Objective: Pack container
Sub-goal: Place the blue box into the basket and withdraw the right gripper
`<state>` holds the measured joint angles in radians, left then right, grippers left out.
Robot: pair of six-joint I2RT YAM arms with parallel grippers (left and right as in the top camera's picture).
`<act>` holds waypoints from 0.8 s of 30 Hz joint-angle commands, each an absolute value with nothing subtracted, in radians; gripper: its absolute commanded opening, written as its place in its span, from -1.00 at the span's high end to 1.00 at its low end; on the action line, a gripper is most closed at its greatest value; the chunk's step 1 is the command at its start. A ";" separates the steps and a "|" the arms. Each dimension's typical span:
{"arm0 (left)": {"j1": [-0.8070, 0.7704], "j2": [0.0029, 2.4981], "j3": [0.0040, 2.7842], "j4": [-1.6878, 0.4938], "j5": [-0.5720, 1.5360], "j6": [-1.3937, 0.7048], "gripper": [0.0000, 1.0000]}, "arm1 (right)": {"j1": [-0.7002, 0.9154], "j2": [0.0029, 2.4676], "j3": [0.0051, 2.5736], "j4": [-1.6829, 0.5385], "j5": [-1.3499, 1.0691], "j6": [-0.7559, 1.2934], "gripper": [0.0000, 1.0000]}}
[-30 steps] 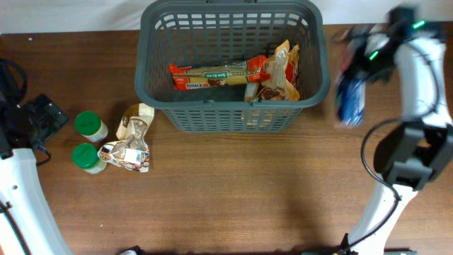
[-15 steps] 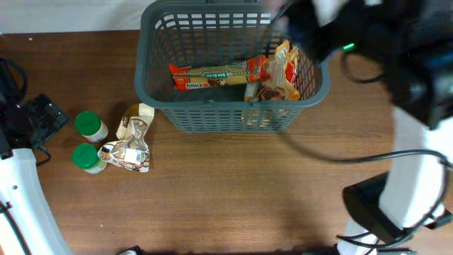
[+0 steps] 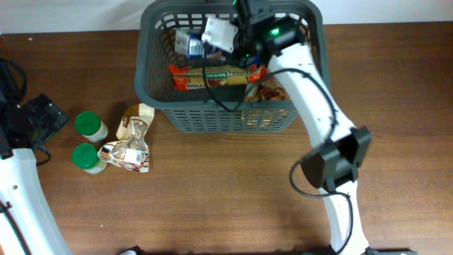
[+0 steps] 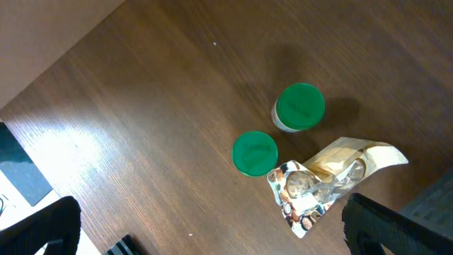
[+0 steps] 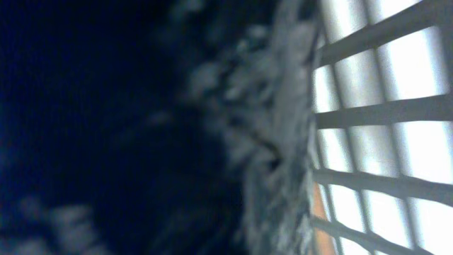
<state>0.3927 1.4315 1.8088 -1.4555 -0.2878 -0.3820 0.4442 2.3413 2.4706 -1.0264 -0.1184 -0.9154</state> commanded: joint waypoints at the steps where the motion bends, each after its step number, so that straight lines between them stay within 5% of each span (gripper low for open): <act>1: 0.398 1.433 1.818 -1.455 -0.284 -0.366 -0.99 | 0.443 2.366 2.436 -0.975 -0.118 -0.877 0.92; 3: 0.398 1.432 1.818 -1.455 -0.284 -0.366 -0.99 | 0.443 2.384 2.432 -0.974 -0.119 -0.873 0.92; 4: 0.398 1.432 1.818 -1.455 -0.284 -0.366 -0.98 | 0.444 2.391 2.432 -0.975 -0.118 -0.866 0.64; 5: 0.398 1.432 1.818 -1.455 -0.284 -0.366 -0.99 | 0.445 2.391 2.433 -0.974 -0.118 -0.848 0.24; 6: 0.398 1.432 1.818 -1.455 -0.284 -0.366 -0.99 | 0.445 2.388 2.436 -0.973 -0.115 -0.797 -0.98; 16: 0.398 1.433 1.818 -1.455 -0.284 -0.366 -0.99 | 0.382 2.105 2.646 -1.056 0.016 -0.336 -0.98; 24: 0.398 1.432 1.818 -1.454 -0.274 -0.366 -0.98 | 0.062 1.917 2.675 -1.147 0.009 -0.039 -0.98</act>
